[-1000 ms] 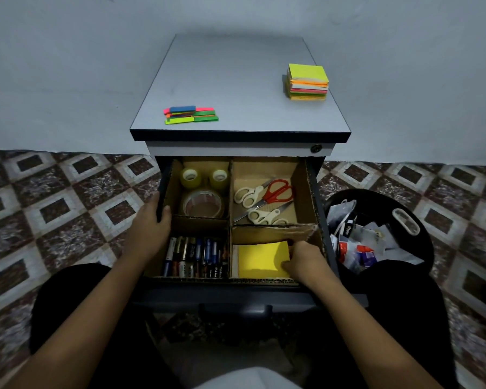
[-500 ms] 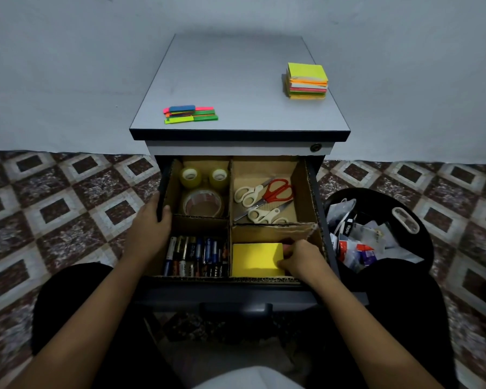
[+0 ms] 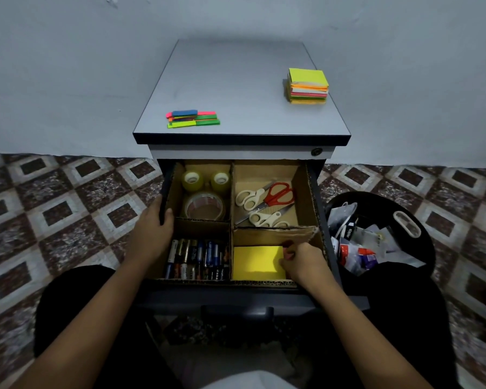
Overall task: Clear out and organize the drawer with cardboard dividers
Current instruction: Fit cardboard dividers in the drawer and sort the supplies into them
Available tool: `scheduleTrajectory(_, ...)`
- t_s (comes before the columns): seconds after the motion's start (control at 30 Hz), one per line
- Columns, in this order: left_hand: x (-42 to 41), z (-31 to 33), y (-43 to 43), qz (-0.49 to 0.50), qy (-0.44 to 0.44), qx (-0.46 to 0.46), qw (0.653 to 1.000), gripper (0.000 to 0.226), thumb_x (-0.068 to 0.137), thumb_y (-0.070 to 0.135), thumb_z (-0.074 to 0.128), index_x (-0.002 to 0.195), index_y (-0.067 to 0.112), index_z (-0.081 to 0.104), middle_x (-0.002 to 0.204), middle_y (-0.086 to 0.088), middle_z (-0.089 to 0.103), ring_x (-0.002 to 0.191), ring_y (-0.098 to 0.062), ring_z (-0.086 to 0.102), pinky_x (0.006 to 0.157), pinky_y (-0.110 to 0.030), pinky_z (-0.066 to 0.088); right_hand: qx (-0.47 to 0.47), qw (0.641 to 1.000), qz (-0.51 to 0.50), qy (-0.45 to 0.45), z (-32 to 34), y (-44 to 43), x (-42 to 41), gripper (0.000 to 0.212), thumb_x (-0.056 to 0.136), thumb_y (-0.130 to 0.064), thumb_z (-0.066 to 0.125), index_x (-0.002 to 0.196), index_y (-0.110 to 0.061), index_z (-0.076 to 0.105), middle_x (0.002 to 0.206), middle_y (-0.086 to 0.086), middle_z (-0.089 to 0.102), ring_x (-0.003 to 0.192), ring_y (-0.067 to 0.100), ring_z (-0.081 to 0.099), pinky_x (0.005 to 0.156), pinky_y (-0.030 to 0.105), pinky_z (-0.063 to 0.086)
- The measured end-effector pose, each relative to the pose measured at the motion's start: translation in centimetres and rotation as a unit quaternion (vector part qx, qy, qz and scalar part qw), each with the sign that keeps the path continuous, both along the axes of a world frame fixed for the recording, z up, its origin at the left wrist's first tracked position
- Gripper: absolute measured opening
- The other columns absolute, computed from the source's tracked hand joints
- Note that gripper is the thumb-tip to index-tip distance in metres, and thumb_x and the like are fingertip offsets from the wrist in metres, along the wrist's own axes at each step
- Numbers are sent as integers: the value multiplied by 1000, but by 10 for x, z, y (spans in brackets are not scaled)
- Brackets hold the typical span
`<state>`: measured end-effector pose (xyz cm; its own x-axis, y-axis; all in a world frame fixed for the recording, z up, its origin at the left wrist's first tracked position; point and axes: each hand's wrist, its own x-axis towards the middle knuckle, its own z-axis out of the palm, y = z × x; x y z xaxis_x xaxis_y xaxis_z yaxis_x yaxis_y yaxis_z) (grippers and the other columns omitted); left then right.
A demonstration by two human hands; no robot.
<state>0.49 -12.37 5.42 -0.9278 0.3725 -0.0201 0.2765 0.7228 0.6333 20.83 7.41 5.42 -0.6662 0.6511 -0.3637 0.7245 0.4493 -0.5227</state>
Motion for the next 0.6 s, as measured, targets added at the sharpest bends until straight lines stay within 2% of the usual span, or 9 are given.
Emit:
scheduleTrajectory(0.1, 1, 1, 0, 1, 3, -6, 1000, 53, 100, 35, 35, 149, 16, 25, 148, -13, 36, 134, -30, 36, 105, -44, 35, 35, 999, 6, 35, 3, -2, 2, 16, 87, -20, 59, 95, -10, 68, 94, 9, 68, 90, 27, 64, 68, 23, 43)
scheduleTrajectory(0.2, 2, 5, 0, 2, 4, 5, 1000, 52, 100, 32, 37, 148, 14, 27, 147, -13, 36, 134, -30, 36, 105, -43, 35, 53, 995, 3, 81, 10, -6, 2, 22, 88, -22, 59, 105, -13, 70, 102, 8, 71, 95, 24, 65, 81, 27, 50)
scheduleTrajectory(0.27, 3, 9, 2, -1, 17, 21, 1000, 50, 100, 28, 39, 146, 12, 30, 146, -13, 37, 133, -29, 37, 103, -41, 35, 59, 993, 12, 103, 22, -5, 1, 24, 90, -21, 59, 110, -13, 68, 105, 7, 70, 98, 22, 65, 85, 25, 48)
scheduleTrajectory(0.33, 6, 15, 5, -13, 49, 27, 998, 48, 99, 24, 41, 144, 10, 34, 144, -13, 38, 130, -29, 39, 99, -39, 37, 59, 990, 21, 124, 39, -1, -2, 25, 91, -23, 58, 113, -14, 67, 107, 5, 69, 94, 18, 64, 78, 21, 47)
scheduleTrajectory(0.43, 7, 28, 15, -29, 123, 32, 992, 45, 97, 19, 46, 140, 8, 41, 138, -14, 42, 123, -30, 44, 92, -38, 41, 52, 987, 29, 146, 70, 10, -9, 24, 93, -27, 56, 114, -20, 64, 100, -1, 66, 68, 7, 57, 53, 14, 41)
scheduleTrajectory(0.47, 6, 33, 20, -36, 140, 36, 989, 44, 96, 19, 47, 138, 9, 43, 137, -13, 44, 122, -30, 45, 90, -38, 42, 60, 985, 32, 156, 81, 14, -13, 24, 93, -27, 56, 113, -19, 64, 99, 0, 66, 66, 6, 55, 54, 15, 40)
scheduleTrajectory(0.6, 2, 67, 57, -82, 176, 64, 979, 40, 96, 19, 48, 134, 10, 47, 132, -12, 48, 118, -26, 48, 88, -30, 39, 106, 974, 31, 199, 119, 37, -35, 26, 91, -25, 58, 114, -16, 66, 110, 3, 68, 98, 14, 61, 81, 23, 45)
